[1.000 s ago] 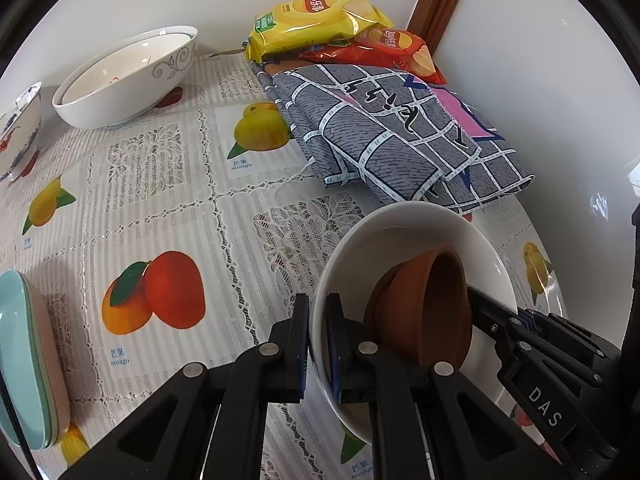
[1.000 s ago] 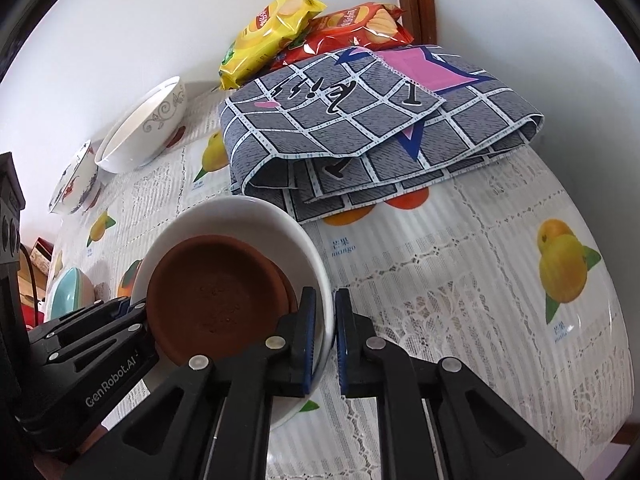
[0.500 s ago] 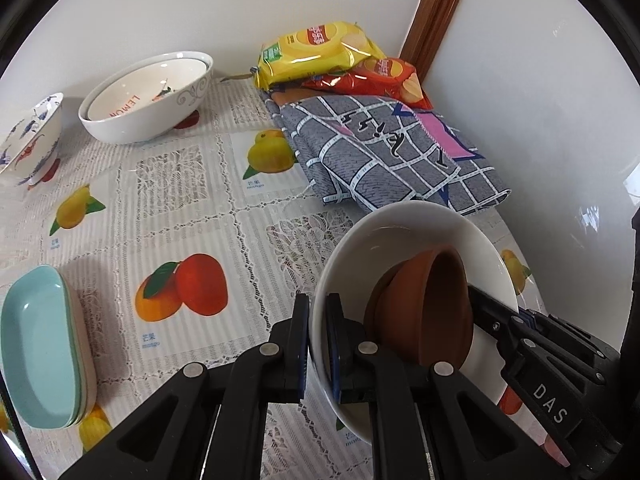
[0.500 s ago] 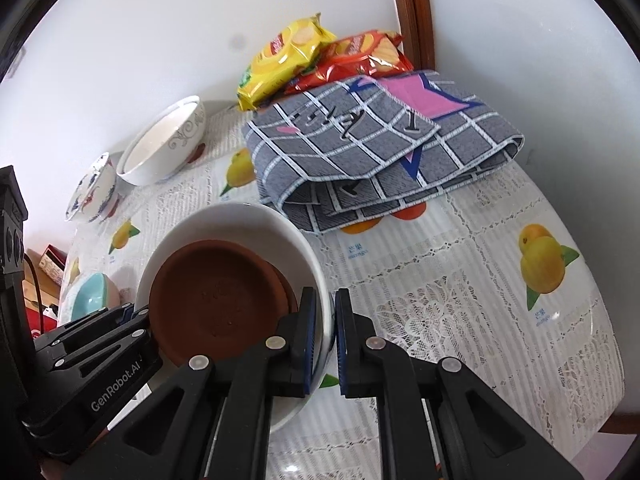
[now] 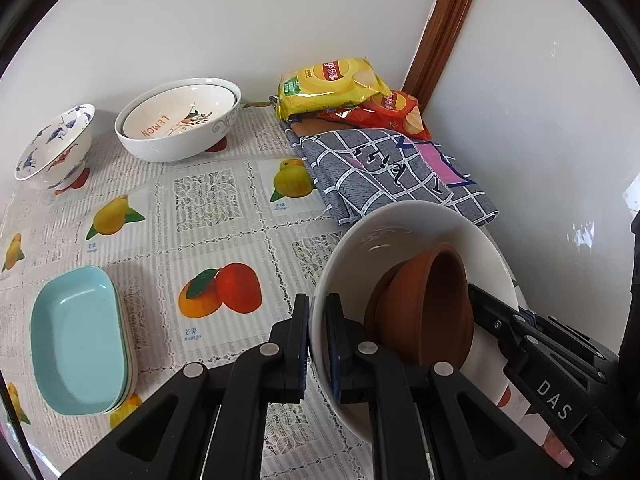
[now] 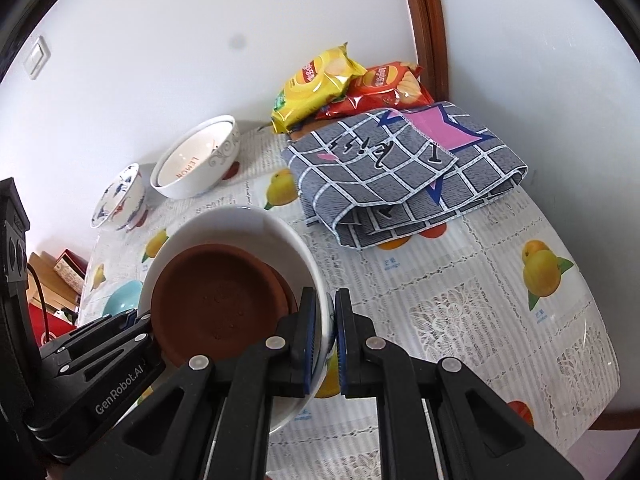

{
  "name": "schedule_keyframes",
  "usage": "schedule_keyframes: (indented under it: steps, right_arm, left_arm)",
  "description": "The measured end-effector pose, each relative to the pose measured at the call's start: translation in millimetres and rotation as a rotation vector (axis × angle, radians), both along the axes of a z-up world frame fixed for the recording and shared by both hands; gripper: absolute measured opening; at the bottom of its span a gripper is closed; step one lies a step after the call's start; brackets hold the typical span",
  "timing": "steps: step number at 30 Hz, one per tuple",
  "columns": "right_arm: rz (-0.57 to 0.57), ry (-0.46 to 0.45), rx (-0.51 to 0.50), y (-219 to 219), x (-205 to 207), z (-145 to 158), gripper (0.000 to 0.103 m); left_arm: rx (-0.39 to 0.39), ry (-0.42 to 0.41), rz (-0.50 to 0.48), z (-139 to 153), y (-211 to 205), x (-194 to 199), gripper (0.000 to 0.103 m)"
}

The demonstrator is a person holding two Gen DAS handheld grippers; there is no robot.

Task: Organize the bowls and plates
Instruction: 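Lift the white bowl with both grippers and carry it over the teal plate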

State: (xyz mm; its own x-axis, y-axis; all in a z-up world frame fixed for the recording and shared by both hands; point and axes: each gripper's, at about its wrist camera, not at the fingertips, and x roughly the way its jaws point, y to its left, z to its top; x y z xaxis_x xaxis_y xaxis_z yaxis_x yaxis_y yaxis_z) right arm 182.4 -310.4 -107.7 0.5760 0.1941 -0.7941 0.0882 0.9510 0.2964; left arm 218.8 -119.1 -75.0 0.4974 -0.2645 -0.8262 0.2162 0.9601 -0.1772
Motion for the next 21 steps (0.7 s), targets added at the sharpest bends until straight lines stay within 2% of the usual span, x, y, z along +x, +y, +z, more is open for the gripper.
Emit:
schedule_keyframes:
  steps: [21]
  right_arm:
    - [0.017,-0.044,0.000,33,-9,27,0.009]
  left_arm:
    - [-0.001,-0.041,0.028,23,37,-12,0.009]
